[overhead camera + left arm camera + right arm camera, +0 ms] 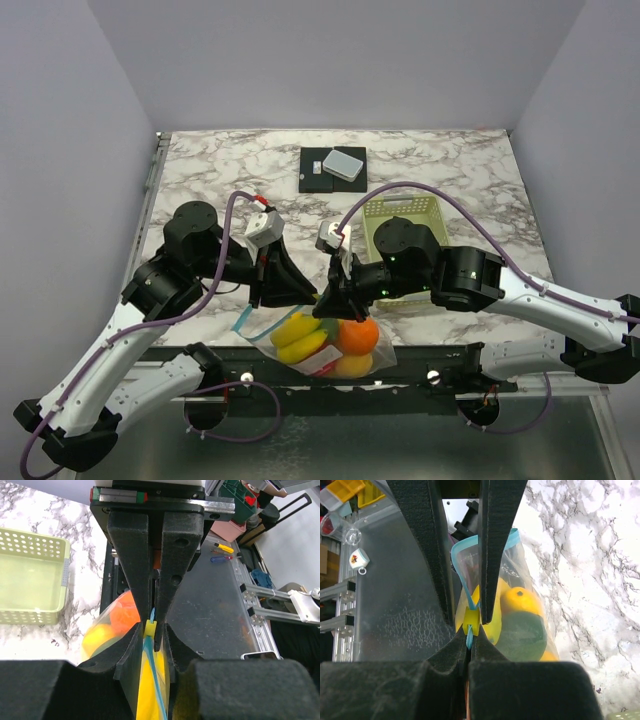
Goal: Place the food in the zip-top bag and seal the zipper
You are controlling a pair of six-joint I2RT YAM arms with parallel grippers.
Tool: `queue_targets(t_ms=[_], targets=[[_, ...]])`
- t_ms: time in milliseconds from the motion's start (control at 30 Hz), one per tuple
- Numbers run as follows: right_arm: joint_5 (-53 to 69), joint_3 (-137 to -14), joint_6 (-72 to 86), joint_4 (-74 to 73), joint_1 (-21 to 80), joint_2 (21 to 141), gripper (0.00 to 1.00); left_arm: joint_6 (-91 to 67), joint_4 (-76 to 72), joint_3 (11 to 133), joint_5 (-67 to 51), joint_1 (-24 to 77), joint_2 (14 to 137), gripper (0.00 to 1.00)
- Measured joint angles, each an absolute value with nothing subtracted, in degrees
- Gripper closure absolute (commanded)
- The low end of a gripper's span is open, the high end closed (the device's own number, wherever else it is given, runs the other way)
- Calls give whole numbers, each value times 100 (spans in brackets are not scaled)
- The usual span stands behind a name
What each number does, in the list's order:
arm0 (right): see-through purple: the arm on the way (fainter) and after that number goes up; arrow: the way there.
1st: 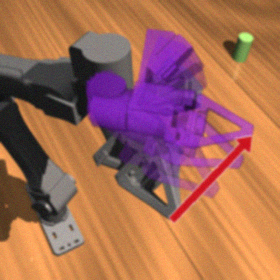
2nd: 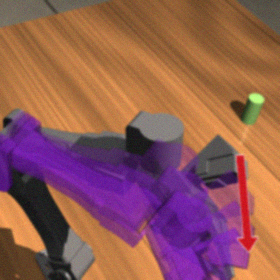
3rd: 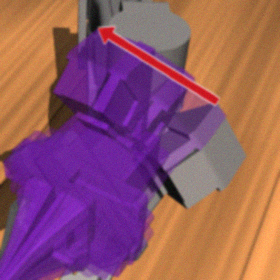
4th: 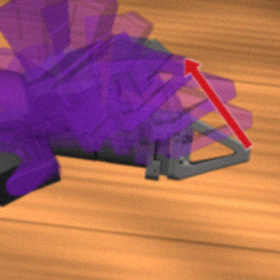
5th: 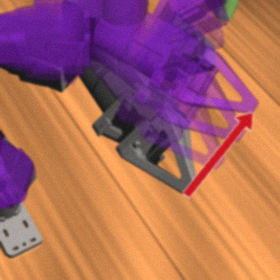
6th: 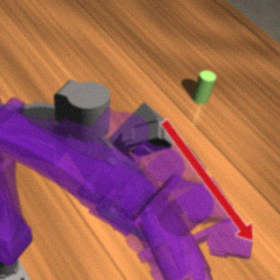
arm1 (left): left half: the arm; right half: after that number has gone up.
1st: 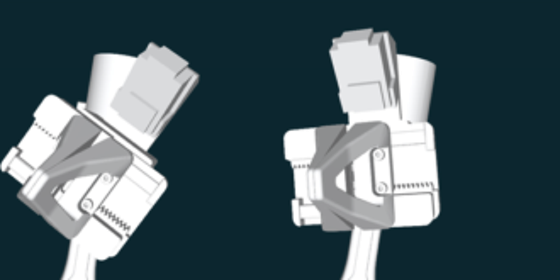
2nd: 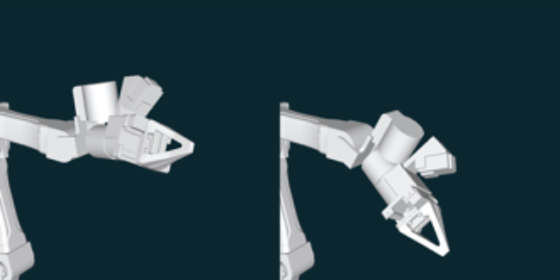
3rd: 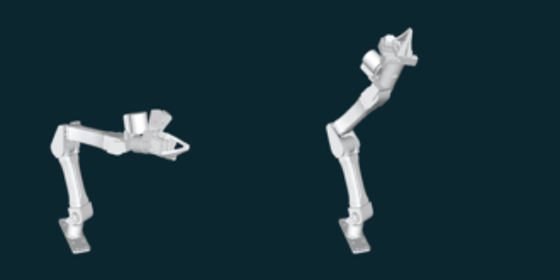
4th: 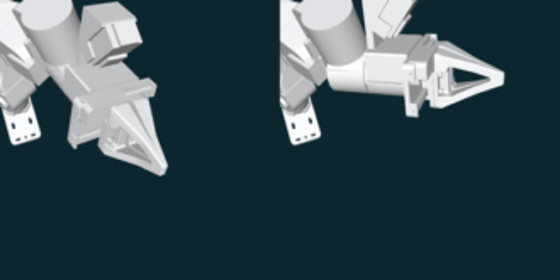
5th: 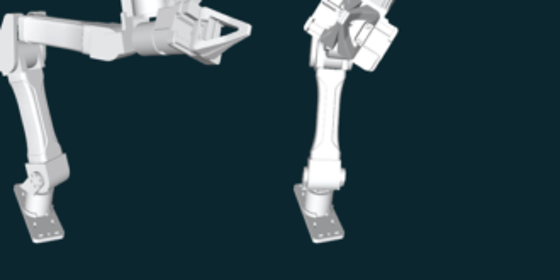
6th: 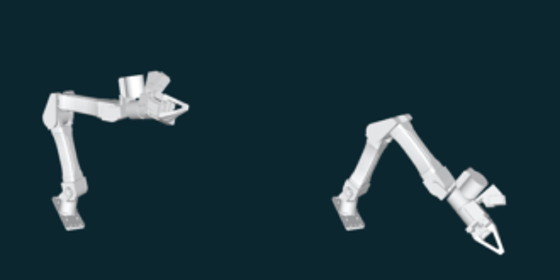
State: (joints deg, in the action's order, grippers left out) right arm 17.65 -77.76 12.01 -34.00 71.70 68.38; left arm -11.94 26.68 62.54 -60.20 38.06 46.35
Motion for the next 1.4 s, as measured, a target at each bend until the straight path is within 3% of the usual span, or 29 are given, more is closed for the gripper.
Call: queue_targets(t_ms=[200, 400, 1400], targets=[[1730, -7776, 1201, -3400, 7168, 6838, 99, -1219, 2665, 6219, -6020, 3806, 4678, 76], [1723, -7776, 1201, -3400, 7168, 6838, 99, -1247, 2668, 6213, -6023, 3806, 4689, 100], [489, -7382, 1194, -3037, 7207, 5791, 99, -1284, 2276, 6195, -5944, 3806, 4676, 100]])
